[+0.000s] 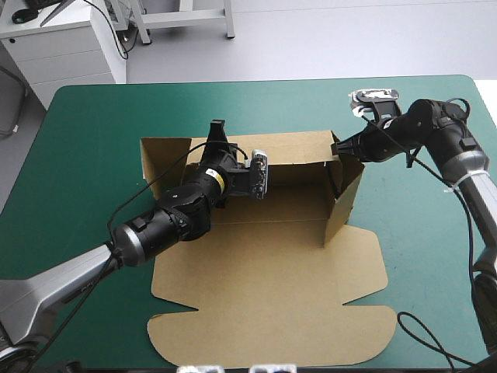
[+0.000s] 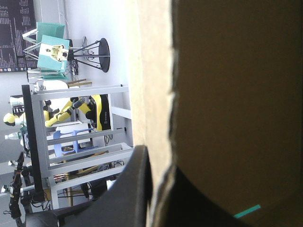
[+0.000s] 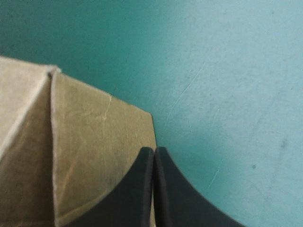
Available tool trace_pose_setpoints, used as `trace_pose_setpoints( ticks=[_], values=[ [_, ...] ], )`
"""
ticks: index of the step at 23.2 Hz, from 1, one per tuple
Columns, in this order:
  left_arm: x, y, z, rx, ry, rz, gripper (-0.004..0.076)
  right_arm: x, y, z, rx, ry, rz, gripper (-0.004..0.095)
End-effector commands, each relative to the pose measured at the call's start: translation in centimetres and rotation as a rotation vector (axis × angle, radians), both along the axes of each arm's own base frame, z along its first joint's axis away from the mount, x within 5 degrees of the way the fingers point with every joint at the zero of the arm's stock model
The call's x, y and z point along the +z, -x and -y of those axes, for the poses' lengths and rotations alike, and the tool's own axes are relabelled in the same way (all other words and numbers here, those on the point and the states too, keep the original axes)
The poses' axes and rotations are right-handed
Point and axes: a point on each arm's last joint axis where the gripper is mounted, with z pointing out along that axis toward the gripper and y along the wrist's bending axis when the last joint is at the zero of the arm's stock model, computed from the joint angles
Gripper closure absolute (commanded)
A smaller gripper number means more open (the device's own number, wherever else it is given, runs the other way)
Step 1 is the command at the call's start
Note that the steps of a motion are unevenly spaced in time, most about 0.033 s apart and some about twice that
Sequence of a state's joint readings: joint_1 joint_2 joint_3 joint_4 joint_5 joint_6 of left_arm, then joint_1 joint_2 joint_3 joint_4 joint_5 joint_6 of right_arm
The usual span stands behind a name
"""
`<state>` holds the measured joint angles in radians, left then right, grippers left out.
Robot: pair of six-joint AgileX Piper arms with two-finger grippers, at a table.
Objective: Fold the box
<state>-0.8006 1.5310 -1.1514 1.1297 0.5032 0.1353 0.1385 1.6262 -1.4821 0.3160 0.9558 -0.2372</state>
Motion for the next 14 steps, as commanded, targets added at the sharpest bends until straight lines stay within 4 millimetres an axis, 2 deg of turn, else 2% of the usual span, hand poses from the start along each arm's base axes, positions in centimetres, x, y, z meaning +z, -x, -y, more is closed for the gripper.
trace_pose_setpoints(
  ticks=[1, 8, 14],
  values=[
    [0.8, 0.1, -1.2, 0.101, 0.007, -0.009, 0.0731, 2.3, 1.6, 0.0, 0.018, -0.045, 0.099, 0.0927],
    [0.8, 0.1, -1.2, 0.102, 0.01, -0.012, 0.073, -0.1, 5.9, 0.4, 0.031, -0.092, 0.258, 0.0927],
    [0.8, 0.1, -1.2, 0.09, -0.011, -0.016, 0.073, -0.9, 8.0, 0.7, 0.058, -0.077, 0.407, 0.0927]
  ],
)
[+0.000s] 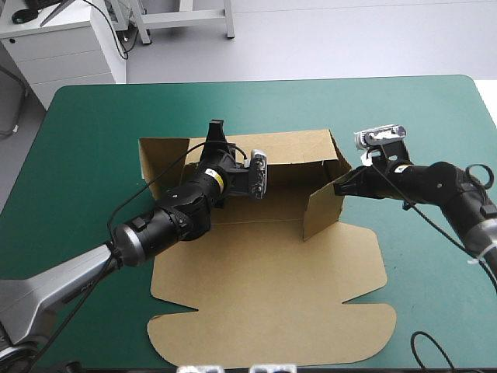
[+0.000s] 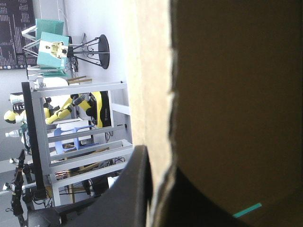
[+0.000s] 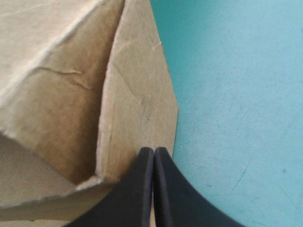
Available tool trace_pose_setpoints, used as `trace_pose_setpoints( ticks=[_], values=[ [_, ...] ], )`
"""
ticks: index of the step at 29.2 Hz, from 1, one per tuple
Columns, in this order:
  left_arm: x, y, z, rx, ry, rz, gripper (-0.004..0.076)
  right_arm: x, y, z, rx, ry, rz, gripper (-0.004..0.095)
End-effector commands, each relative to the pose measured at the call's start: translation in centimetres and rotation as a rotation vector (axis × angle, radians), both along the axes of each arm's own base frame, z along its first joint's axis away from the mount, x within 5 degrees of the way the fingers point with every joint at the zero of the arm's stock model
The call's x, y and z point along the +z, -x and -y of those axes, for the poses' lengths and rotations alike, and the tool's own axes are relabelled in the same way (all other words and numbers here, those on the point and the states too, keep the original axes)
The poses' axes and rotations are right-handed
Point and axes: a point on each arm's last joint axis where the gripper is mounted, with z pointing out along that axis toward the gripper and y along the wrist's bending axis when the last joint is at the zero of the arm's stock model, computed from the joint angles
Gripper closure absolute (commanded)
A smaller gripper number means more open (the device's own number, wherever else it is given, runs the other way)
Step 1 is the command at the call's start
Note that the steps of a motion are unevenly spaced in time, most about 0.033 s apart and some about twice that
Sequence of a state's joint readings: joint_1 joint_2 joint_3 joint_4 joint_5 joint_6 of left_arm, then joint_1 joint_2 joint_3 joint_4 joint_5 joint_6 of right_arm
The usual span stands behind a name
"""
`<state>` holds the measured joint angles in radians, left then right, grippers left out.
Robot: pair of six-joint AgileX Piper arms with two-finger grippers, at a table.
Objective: Fold the box
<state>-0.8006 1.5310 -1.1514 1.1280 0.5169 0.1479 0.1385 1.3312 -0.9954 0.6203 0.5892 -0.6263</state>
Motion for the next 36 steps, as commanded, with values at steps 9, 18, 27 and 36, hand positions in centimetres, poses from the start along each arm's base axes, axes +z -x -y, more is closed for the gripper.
trace_pose_setpoints(
  ticks=[9, 18, 27, 36],
  values=[
    [-0.2, 0.9, -0.8, 0.006, -0.062, -0.134, 0.0731, -0.4, 2.5, 0.0, 0.089, 0.008, 0.163, 0.0806],
    [-0.2, 0.9, -0.8, 0.006, -0.066, -0.132, 0.0731, -0.4, 4.2, -0.5, 0.2, 0.001, 0.179, 0.0486],
    [-0.2, 0.9, -0.7, 0.004, -0.066, -0.132, 0.073, -1.5, 3.8, -1.4, 0.296, -0.035, 0.201, 0.0323],
    [0.0, 1.3, -0.6, 0.0, -0.043, -0.143, 0.073, -3.4, 1.7, -1.8, 0.278, -0.075, 0.199, 0.0295]
  ],
)
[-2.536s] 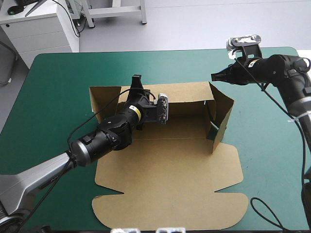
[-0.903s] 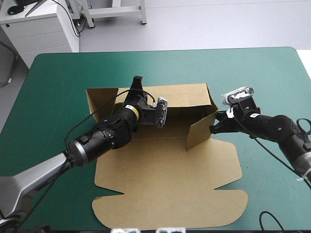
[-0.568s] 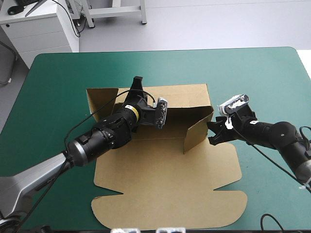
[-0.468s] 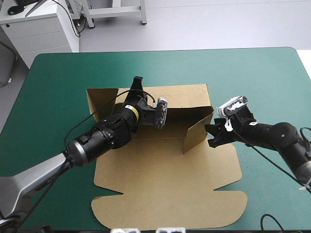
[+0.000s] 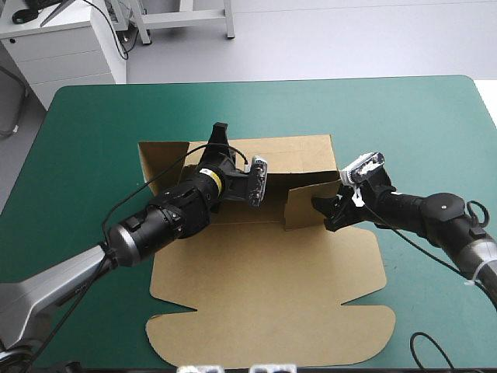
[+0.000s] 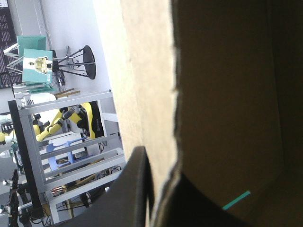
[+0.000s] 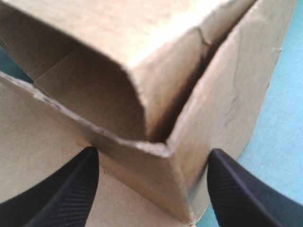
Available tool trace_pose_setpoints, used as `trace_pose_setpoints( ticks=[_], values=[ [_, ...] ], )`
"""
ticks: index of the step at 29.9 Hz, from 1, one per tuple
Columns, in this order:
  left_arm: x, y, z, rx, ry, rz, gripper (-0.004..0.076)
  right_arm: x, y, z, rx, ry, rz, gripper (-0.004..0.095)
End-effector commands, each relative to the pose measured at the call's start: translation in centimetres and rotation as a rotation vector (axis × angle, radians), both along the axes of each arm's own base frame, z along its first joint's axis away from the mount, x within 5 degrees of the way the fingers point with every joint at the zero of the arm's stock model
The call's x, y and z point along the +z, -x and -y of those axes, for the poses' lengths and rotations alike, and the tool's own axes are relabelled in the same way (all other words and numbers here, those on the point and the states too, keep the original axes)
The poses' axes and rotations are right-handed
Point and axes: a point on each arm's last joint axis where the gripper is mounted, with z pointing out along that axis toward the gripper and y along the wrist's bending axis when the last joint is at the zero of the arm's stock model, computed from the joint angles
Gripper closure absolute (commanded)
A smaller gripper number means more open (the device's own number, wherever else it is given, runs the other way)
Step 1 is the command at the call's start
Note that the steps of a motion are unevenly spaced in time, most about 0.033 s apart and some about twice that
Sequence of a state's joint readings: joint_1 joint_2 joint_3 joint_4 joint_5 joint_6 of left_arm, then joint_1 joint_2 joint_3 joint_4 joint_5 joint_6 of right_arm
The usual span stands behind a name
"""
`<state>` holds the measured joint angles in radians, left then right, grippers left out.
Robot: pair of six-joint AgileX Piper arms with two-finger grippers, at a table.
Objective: Fold the box
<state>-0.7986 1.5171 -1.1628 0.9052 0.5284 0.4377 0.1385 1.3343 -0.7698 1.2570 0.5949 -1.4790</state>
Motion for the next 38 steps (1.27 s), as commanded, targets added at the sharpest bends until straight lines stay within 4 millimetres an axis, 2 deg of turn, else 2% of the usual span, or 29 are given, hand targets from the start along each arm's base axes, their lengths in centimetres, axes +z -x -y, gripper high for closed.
trace_pose_setpoints(
  ticks=[1, 5, 8, 11, 18, 22, 28, 33, 38],
  values=[
    [0.1, 0.8, -0.4, 0.069, 0.034, -0.075, 0.073, 1.1, -0.5, -0.1, -0.018, -0.041, 0.055, 0.0295],
    [0.1, 1.4, 0.2, 0.04, 0.022, -0.067, 0.073, 1.2, -0.9, 0.2, -0.066, -0.034, 0.069, 0.0307],
    [0.1, 1.8, 0.7, 0.015, 0.022, -0.065, 0.073, 1.2, -0.9, 0.2, -0.066, -0.039, 0.068, 0.0355],
    [0.1, 1.8, 0.8, 0.012, 0.024, -0.066, 0.073, 1.2, -0.8, 0.1, -0.051, -0.052, 0.062, 0.0465],
    [0.2, 1.7, 0.8, 0.006, 0.021, -0.05, 0.073, 1.4, -0.4, -0.4, 0.015, -0.087, 0.057, 0.0806],
    [0.2, 1.7, 0.9, 0.015, 0.058, -0.058, 0.073, 1.5, -0.2, -0.6, 0.035, -0.093, 0.054, 0.0929],
    [0.1, 1.7, 0.8, 0.044, 0.072, -0.072, 0.0731, 1.6, 0.1, -0.9, 0.102, -0.087, 0.078, 0.0927],
    [0.4, 1.7, 0.7, 0.056, 0.093, -0.073, 0.0726, 1.4, -0.5, -0.3, -0.02, -0.098, 0.032, 0.0921],
    [1.2, 2.1, 0.4, 0.057, 0.139, -0.061, 0.063, 1.0, -0.8, 0.4, -0.073, -0.016, 0.048, 0.092]
  ],
)
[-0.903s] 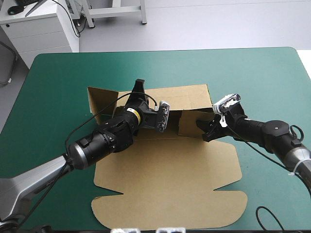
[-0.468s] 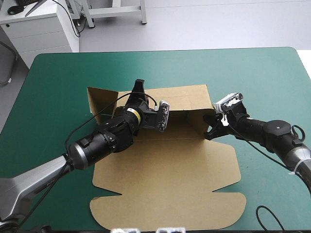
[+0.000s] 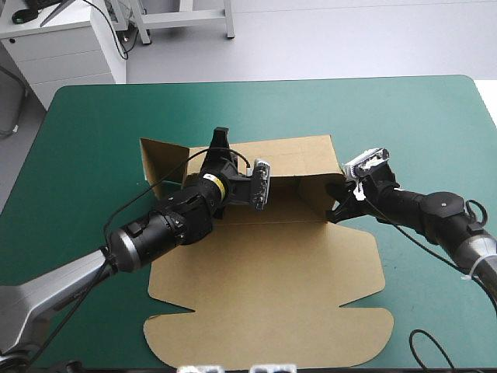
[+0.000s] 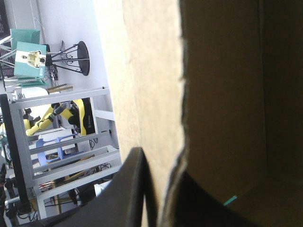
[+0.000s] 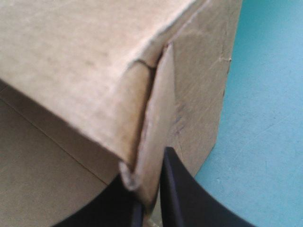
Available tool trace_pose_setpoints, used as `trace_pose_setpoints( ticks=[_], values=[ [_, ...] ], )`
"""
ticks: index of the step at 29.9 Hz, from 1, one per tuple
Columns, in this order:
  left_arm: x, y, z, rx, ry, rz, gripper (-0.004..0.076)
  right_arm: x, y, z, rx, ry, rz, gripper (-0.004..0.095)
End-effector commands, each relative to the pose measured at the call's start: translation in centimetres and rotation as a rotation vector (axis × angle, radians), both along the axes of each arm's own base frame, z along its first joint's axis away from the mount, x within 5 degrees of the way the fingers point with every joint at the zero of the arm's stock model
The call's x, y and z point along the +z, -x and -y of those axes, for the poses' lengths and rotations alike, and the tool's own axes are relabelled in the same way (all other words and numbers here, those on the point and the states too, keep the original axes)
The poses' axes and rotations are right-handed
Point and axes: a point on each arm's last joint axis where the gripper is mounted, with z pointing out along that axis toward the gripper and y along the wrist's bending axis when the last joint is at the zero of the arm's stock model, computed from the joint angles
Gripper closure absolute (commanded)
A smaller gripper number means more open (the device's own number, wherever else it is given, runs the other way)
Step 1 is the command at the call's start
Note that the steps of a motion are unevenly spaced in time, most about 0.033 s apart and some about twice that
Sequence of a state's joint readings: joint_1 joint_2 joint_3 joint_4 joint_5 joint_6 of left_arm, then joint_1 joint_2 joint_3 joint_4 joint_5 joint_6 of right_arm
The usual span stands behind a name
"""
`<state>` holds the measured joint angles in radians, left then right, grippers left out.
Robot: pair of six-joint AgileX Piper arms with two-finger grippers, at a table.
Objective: Fold the box
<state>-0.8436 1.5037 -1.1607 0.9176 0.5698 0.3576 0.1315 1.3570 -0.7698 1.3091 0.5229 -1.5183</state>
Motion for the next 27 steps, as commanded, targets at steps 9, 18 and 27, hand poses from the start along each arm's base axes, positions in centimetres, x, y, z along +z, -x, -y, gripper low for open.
trace_pose_setpoints(
  ticks=[9, 18, 27],
  values=[
    [2.2, 1.5, -0.6, 0.026, 0.145, -0.026, 0.0535, 2.4, -0.5, 0.3, -0.075, -0.014, 0.004, 0.0919],
    [6.5, 4.4, -2.9, 0.018, 0.357, -0.021, 0.0309, 5.6, -1.7, 0.5, -0.14, -0.022, 0.03, 0.092],
    [9.5, 9.4, -2.0, -0.175, 0.449, 0.023, 0.031, 5.7, -2.0, 1.1, -0.205, 0.002, 0.027, 0.092]
  ],
)
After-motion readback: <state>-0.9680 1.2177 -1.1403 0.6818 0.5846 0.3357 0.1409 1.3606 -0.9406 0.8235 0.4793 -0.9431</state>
